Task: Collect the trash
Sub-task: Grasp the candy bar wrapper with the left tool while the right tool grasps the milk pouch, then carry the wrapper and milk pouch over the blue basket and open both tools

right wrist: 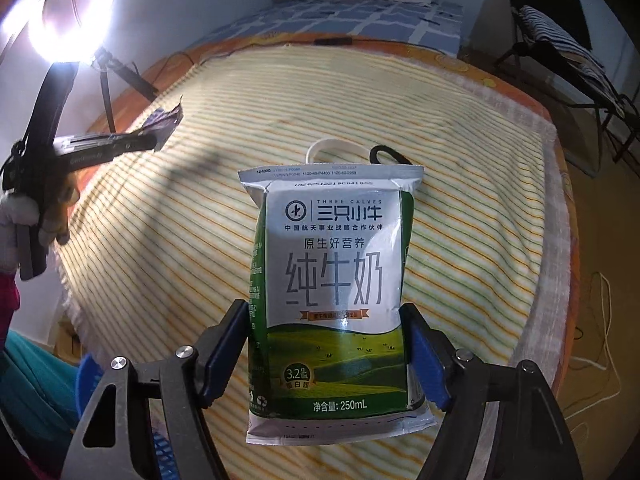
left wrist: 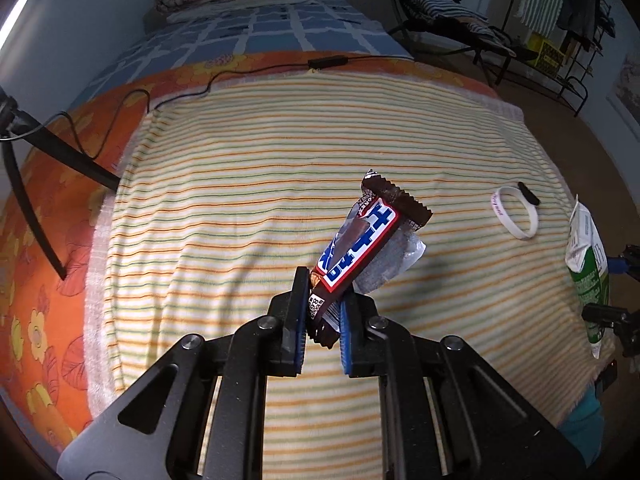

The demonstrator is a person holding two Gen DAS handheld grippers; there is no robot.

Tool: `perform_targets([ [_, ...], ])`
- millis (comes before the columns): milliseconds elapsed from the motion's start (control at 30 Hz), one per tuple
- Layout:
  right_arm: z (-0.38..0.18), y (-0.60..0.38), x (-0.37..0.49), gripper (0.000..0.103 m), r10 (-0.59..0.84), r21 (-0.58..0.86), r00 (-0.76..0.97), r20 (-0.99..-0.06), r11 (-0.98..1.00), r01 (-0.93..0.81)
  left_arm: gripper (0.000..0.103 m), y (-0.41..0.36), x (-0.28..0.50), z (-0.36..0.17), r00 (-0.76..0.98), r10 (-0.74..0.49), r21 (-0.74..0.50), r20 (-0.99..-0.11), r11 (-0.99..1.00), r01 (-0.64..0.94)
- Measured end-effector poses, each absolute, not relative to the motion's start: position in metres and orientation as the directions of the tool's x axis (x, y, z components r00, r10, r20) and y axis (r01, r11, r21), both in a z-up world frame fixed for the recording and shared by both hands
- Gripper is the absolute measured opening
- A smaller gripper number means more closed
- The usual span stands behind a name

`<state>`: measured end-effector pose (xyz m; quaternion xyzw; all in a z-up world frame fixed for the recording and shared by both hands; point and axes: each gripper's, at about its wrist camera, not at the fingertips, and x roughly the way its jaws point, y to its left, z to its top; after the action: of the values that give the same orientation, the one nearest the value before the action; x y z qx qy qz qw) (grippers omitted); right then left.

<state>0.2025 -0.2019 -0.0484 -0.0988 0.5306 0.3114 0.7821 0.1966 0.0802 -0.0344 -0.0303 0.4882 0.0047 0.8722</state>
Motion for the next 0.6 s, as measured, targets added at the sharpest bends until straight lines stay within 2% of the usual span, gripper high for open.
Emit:
perform_targets([
  [300,-0.007,-0.213,0.165,0.077,0.407,0.172,0.325,-0.854,0.809,-0.561,0.011,0.080,0.151,-0.004,0.553,-0.066,-0.091,-0.831,0.996,-0.018],
  [600,0.024,-0.207,0.103,0.077,0.456,0.202,0.346,-0.820,0.796,-0.570,0.011,0.068,0.073,0.010,0.559,-0.094,-0.092,-0.824,0.995,0.031],
])
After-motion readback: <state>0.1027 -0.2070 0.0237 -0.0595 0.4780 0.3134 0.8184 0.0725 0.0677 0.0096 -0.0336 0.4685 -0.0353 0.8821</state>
